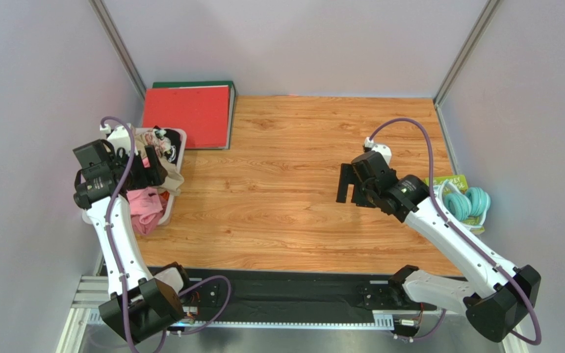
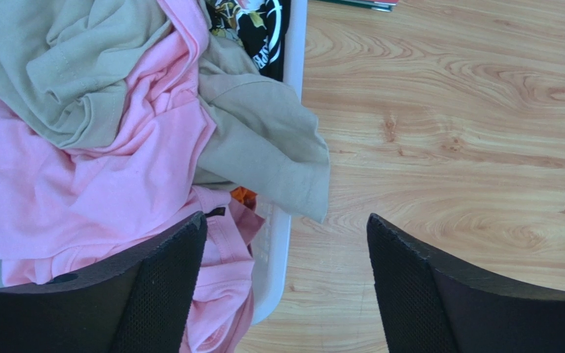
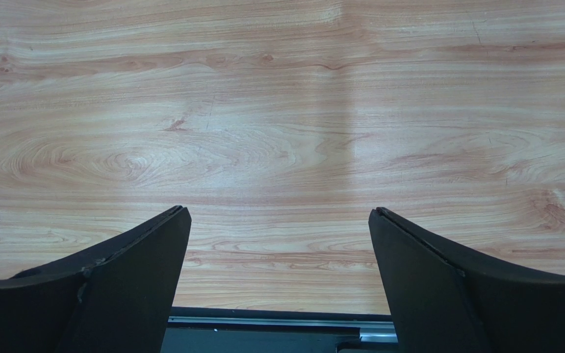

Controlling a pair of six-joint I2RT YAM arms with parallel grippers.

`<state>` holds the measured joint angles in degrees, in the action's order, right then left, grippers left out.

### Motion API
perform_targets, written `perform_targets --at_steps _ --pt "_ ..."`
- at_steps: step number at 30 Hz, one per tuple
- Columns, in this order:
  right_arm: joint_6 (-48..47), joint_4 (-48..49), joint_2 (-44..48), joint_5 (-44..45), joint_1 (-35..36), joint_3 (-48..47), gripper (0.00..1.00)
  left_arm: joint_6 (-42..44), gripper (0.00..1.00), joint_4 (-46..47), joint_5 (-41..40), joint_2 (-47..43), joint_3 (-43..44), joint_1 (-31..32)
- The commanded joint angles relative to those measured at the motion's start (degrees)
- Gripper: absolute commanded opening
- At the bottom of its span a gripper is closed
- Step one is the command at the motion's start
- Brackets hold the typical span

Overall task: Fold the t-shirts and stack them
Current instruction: Grab the tshirt from the pile

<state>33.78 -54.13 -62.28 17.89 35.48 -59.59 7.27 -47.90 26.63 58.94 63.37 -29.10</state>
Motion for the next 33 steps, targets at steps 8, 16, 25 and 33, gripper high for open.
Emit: perform_targets --at_steps 8,16,25,33 --pt "0.7 1.4 0.7 0.2 0.6 -0.2 1.00 1.3 0.91 0.2 -5.3 0.3 0.1 0.0" --pt "1.0 1.8 1.4 -0.4 0.8 1.1 1.00 0.1 0.85 2.3 -12.0 5.3 1.7 0.0" --pt "1.4 2.0 1.7 -0.6 1.6 2.0 1.00 -2.3 0.87 6.1 -18.5 12.9 7.0 0.1" --pt "1.6 2.6 1.5 -0.9 1.8 3.2 1.00 -4.5 0.86 8.8 -20.7 14.6 7.4 0.0"
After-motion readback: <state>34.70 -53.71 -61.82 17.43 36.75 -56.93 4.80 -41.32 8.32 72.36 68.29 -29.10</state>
